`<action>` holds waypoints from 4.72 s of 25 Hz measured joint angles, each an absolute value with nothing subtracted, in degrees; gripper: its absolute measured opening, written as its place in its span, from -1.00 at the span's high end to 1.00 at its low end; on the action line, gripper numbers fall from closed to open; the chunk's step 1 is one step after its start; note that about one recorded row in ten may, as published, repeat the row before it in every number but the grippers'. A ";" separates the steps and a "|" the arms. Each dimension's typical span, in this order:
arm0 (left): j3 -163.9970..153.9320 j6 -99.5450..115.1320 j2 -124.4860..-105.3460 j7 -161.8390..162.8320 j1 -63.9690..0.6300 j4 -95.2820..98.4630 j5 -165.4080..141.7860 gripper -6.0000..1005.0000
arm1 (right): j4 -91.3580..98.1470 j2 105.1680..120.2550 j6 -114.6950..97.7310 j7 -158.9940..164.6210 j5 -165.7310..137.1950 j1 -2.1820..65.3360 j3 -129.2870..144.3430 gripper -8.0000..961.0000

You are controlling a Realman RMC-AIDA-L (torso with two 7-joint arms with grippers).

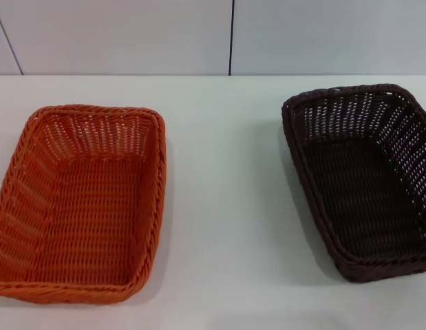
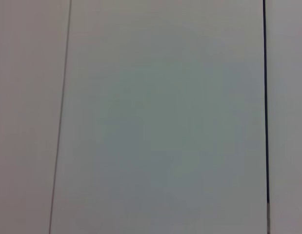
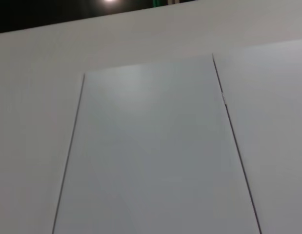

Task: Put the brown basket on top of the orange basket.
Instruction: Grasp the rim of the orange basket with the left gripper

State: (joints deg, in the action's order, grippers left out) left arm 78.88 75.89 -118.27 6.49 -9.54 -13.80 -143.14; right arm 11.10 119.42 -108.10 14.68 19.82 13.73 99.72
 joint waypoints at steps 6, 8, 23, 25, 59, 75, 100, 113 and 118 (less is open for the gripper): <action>78.98 78.43 -118.42 6.70 -9.44 -14.00 -141.94 -0.57 | 11.07 119.44 -108.17 14.67 19.87 13.63 99.92 -0.71; 79.01 80.12 -118.55 6.77 -9.54 -14.04 -140.04 -0.57 | 11.07 119.44 -108.13 14.68 19.87 13.62 100.01 -0.71; 75.52 77.63 -115.55 7.69 -10.78 -18.01 -144.23 -0.56 | 11.03 119.49 -107.49 15.08 19.72 13.58 100.19 -0.71; 75.91 68.86 -112.50 8.81 -8.36 -27.48 -149.05 -0.56 | 11.22 119.45 -107.71 15.10 19.87 13.43 100.19 -0.71; 98.17 -76.59 -117.95 -10.92 -11.66 -108.43 -164.53 -0.57 | 11.60 119.17 -103.31 15.21 19.96 14.96 99.66 -0.71; 98.74 -75.79 -117.88 -11.21 -15.29 -96.11 -165.50 -0.57 | 11.60 119.17 -103.79 15.20 19.55 14.79 99.66 -0.71; 100.49 -74.45 -117.99 -14.56 -17.17 -91.50 -165.51 -0.20 | 11.90 119.09 -104.00 15.20 19.42 14.64 100.17 -0.71; 100.12 -74.51 -117.96 -16.94 -17.22 -91.58 -165.47 0.47 | 12.58 118.91 -104.06 15.20 19.42 14.84 99.75 -0.71; 100.03 -75.59 -117.97 -20.83 -17.36 -94.38 -165.41 0.50 | 12.66 118.85 -104.07 15.20 19.60 14.64 99.75 -0.71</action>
